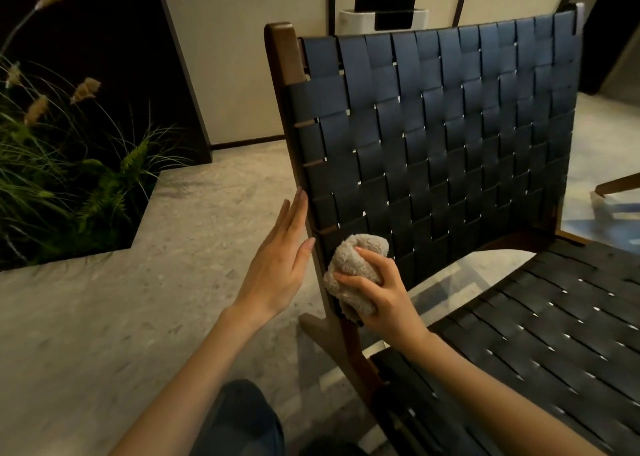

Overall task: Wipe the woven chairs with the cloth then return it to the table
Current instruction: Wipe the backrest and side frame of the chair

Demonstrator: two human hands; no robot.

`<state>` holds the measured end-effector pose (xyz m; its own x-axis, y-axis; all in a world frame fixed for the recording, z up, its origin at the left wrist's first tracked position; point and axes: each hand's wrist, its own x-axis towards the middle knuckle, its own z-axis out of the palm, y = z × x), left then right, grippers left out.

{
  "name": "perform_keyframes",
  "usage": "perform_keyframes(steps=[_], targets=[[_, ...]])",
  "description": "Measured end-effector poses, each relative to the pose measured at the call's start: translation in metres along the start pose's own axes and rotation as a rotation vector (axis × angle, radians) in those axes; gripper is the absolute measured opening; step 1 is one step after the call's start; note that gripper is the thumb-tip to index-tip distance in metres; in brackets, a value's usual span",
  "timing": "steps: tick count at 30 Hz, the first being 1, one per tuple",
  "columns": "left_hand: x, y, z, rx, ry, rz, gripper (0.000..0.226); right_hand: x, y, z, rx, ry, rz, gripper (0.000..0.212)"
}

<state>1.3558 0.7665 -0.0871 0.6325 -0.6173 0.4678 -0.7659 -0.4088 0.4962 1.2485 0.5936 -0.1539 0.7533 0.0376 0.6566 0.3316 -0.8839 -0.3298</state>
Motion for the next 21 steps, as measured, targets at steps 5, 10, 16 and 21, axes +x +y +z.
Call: perform_keyframes(steps=[5, 10, 16, 21], targets=[[-0.023, -0.001, 0.015, -0.019, -0.058, -0.018, 0.066, -0.041, 0.002, 0.006, 0.036, -0.133, 0.043, 0.045], [-0.046, -0.003, 0.024, -0.007, -0.132, -0.019, 0.066, -0.06, 0.0, -0.006, 0.052, -0.327, 0.064, 0.046], [-0.064, 0.002, 0.03, 0.035, -0.155, -0.055, 0.062, -0.052, -0.006, -0.024, 0.109, -0.233, 0.198, 0.042], [-0.089, 0.018, 0.047, 0.13, -0.011, 0.011, 0.049, -0.092, 0.003, -0.02, -0.014, -0.552, 0.225, 0.041]])
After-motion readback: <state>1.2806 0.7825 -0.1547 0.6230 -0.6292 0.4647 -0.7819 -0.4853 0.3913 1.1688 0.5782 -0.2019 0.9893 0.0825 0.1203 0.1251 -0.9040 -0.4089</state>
